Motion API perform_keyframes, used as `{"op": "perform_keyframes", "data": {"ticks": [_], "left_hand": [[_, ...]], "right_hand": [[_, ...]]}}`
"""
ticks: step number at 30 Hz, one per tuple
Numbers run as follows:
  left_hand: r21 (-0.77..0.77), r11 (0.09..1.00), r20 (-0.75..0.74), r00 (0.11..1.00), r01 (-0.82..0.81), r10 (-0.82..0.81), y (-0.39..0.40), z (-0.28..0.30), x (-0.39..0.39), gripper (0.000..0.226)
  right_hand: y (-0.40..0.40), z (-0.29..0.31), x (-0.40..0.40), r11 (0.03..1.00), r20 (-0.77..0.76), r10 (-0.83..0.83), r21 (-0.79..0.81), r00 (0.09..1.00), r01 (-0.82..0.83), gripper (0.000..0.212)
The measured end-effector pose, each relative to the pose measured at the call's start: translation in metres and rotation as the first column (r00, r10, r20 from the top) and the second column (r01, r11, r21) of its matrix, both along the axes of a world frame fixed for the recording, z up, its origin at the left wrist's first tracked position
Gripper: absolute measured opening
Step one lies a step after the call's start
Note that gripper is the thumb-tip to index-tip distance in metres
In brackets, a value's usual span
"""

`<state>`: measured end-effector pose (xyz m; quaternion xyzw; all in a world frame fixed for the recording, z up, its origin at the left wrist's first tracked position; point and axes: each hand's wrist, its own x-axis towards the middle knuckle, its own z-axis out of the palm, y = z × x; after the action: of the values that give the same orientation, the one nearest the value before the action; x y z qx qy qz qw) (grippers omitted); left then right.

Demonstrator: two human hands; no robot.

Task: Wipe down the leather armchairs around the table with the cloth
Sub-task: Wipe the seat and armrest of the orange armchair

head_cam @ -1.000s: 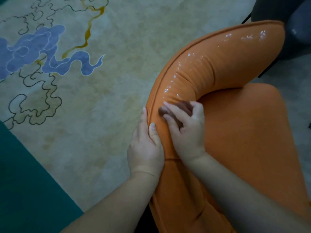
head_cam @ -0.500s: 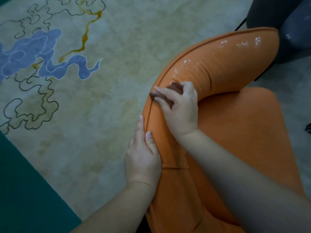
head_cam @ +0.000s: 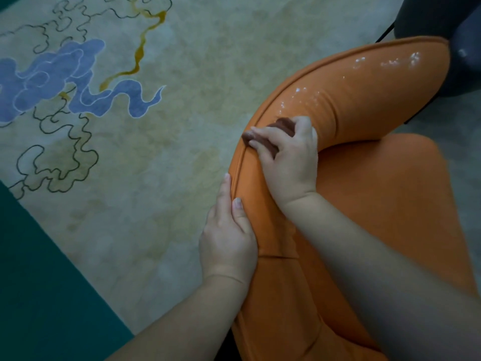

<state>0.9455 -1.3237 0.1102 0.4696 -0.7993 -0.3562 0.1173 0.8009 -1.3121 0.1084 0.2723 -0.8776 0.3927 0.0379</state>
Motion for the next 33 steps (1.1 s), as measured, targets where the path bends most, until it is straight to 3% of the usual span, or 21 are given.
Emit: {"op": "perform_keyframes", "data": {"ticks": [6, 12, 17, 21, 24, 27, 33], "left_hand": [[0.004, 1.0, -0.005, 1.0, 0.008, -0.008, 0.0, 0.001, 0.0, 0.047], [0.003, 1.0, 0.002, 1.0, 0.008, -0.008, 0.001, 0.001, 0.0, 0.05], [0.003, 1.0, -0.012, 1.0, 0.009, -0.009, 0.0, 0.002, 0.001, 0.048], [0.014, 1.0, -0.028, 1.0, 0.005, -0.004, -0.001, 0.001, 0.0, 0.048], [0.019, 1.0, -0.041, 0.999, 0.011, -0.01, -0.002, 0.0, 0.001, 0.049], [0.025, 1.0, -0.013, 1.0, 0.014, -0.013, -0.002, 0.0, 0.0, 0.05], [0.12, 0.99, -0.01, 0.998, 0.069, -0.069, -0.007, 0.001, 0.0, 0.049]], "right_hand": [[0.041, -0.012, 0.044, 0.992, 0.02, 0.09, -0.093, 0.996, -0.088, 0.02], [0.004, -0.007, -0.012, 0.996, 0.051, -0.071, -0.051, 0.996, 0.074, 0.021], [0.035, -0.013, 0.041, 0.992, 0.142, -0.015, -0.121, 0.99, 0.032, 0.025], [0.036, -0.009, 0.033, 0.994, 0.078, 0.047, -0.097, 0.996, -0.039, 0.022], [0.009, -0.005, -0.002, 0.998, 0.019, -0.039, -0.054, 0.999, 0.04, 0.02], [0.004, -0.009, -0.005, 0.989, 0.072, -0.117, -0.086, 0.991, 0.123, 0.022], [0.017, -0.013, -0.001, 0.988, 0.176, -0.073, -0.12, 0.982, 0.095, 0.028]]}}
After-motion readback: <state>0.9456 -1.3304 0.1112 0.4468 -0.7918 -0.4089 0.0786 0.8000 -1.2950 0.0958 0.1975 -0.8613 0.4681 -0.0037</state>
